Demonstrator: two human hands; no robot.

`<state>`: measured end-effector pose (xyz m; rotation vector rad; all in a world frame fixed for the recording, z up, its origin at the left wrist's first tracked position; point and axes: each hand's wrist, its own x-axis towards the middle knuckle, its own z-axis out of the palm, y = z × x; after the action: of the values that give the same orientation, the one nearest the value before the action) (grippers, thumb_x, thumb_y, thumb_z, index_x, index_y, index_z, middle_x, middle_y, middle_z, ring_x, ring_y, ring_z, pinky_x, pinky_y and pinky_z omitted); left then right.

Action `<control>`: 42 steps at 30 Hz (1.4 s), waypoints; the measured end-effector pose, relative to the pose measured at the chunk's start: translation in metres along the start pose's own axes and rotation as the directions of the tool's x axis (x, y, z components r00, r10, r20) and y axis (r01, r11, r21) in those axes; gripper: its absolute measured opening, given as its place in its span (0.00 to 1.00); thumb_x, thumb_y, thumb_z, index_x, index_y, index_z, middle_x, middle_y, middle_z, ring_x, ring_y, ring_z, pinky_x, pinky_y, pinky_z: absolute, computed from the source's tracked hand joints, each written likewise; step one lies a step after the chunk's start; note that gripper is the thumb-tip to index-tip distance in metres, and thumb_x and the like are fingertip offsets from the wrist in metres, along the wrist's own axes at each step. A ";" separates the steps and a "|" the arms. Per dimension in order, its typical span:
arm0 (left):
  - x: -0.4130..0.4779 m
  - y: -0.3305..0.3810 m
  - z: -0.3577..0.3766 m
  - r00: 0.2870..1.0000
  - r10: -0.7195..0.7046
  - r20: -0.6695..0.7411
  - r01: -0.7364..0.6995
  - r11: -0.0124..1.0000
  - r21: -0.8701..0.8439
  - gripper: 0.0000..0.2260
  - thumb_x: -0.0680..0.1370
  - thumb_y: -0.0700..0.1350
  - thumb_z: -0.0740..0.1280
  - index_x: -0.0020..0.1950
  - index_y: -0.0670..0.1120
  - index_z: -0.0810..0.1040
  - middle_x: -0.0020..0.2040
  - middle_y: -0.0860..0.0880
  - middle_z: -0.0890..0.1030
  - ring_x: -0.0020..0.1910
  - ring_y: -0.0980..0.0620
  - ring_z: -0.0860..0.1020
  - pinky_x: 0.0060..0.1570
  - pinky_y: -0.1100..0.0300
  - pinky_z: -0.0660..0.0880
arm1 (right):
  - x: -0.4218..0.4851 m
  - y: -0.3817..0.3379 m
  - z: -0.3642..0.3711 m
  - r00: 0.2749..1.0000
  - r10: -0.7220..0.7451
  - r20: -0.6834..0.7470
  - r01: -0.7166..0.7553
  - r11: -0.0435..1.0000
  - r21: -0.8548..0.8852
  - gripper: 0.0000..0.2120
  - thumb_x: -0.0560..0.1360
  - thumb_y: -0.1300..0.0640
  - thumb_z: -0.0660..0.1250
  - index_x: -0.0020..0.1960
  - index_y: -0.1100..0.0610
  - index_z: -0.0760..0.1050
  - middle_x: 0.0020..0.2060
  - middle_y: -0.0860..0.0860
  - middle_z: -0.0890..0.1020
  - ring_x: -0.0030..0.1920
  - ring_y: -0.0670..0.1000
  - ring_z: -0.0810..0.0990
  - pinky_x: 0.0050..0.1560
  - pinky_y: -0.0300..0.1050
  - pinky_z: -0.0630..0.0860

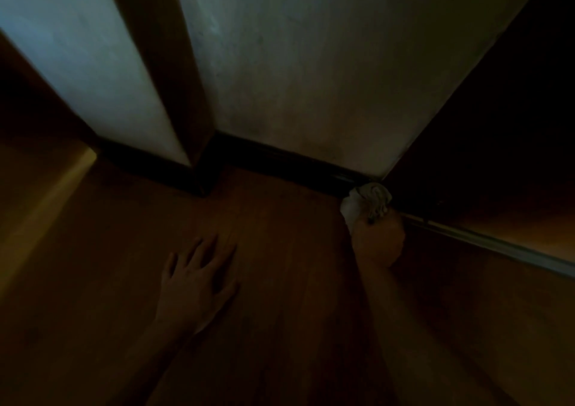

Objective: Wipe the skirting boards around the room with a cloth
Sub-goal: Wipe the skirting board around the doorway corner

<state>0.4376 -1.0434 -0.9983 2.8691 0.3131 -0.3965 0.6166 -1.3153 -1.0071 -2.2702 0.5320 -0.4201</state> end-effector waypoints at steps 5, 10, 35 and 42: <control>-0.001 0.001 0.000 1.000 -0.005 -0.001 0.005 1.000 0.008 0.37 0.69 0.74 0.37 0.78 0.68 0.44 0.83 0.55 0.47 0.81 0.50 0.44 0.78 0.42 0.45 | -0.004 -0.016 0.012 0.986 -0.119 0.115 0.123 0.992 -0.025 0.12 0.77 0.53 0.67 0.45 0.63 0.75 0.43 0.58 0.79 0.43 0.58 0.79 0.37 0.46 0.74; 0.000 0.003 0.000 1.000 -0.014 -0.006 0.014 1.000 0.003 0.37 0.69 0.74 0.38 0.79 0.68 0.46 0.83 0.55 0.49 0.81 0.49 0.47 0.77 0.41 0.48 | -0.018 -0.039 0.032 0.964 -0.180 0.198 0.195 0.979 -0.058 0.09 0.77 0.55 0.67 0.47 0.61 0.75 0.47 0.58 0.79 0.46 0.57 0.78 0.39 0.46 0.73; 0.002 0.006 -0.005 0.999 -0.007 0.036 0.004 0.996 0.090 0.32 0.79 0.70 0.50 0.80 0.66 0.42 0.83 0.53 0.42 0.81 0.46 0.43 0.77 0.43 0.48 | -0.005 -0.018 0.011 0.980 -0.178 0.084 0.184 0.981 -0.063 0.16 0.77 0.50 0.68 0.49 0.64 0.76 0.45 0.59 0.80 0.44 0.58 0.80 0.38 0.47 0.74; 0.001 0.009 -0.010 1.000 0.005 0.021 -0.006 0.999 0.044 0.36 0.74 0.72 0.41 0.81 0.64 0.50 0.83 0.50 0.50 0.81 0.43 0.51 0.74 0.39 0.55 | -0.010 -0.032 0.017 0.976 -0.172 0.132 0.181 0.982 -0.055 0.16 0.78 0.48 0.67 0.48 0.63 0.76 0.45 0.58 0.80 0.43 0.56 0.79 0.37 0.42 0.68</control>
<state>0.4431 -1.0493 -0.9879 2.9060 0.2965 -0.4376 0.6233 -1.2800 -0.9964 -2.3992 0.2840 -0.3462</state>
